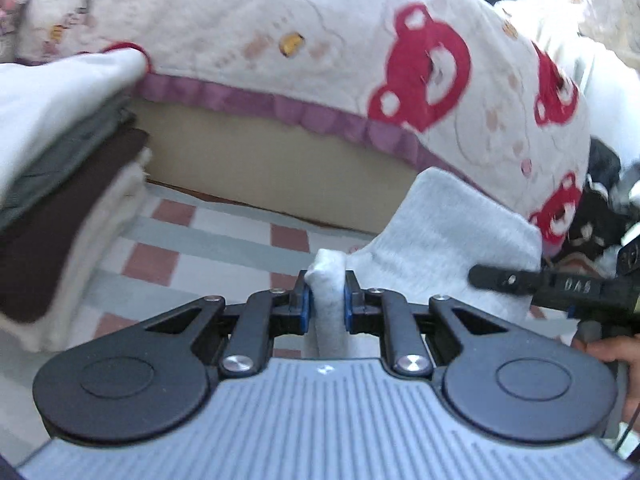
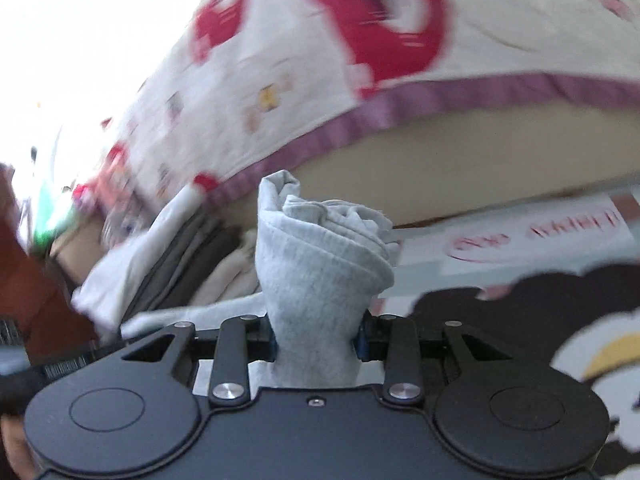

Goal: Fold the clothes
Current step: 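Lift the grey shirt bundle with both grippers and carry it to the clothes stack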

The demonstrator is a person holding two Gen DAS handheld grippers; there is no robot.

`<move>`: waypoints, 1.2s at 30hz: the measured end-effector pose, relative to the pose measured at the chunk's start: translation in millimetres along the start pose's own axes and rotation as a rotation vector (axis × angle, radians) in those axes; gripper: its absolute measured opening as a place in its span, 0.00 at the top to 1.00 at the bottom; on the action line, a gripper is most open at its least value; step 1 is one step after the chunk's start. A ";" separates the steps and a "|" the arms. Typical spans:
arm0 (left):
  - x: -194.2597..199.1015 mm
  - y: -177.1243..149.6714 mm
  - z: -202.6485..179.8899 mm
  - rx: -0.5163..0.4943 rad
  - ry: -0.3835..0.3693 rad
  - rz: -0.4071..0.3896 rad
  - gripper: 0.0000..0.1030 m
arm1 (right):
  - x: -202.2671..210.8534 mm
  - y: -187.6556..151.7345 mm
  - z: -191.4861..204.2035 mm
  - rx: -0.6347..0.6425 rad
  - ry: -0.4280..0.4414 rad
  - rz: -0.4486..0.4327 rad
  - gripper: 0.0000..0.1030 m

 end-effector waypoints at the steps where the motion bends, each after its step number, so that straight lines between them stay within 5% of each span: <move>1: 8.8 5.6 5.3 0.003 0.019 -0.016 0.86 | -3.4 3.7 12.3 0.035 0.014 0.007 0.63; 18: 115.2 29.5 90.9 0.115 0.271 -0.149 0.87 | -43.8 10.3 166.7 0.262 0.259 0.057 0.66; 23: 140.2 63.5 116.6 0.147 0.339 -0.215 0.87 | -62.2 41.0 211.1 0.341 0.332 0.063 0.66; 30: 148.6 119.0 157.7 0.138 0.470 -0.211 0.87 | -126.7 87.5 265.1 0.393 0.435 0.128 0.66; 36: 152.7 180.6 212.5 0.176 0.554 -0.228 0.87 | -193.4 123.1 298.1 0.326 0.577 0.151 0.66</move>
Point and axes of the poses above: each gripper's, at about its wrist camera, not at the fingertips, and x roughly against the way its jaws point, z to its left, y to its top, the point moved 9 cm from there along -x, roughly the way its jaws point, and after that the axes turned 4 degrees about y, right-handed, at the moved point
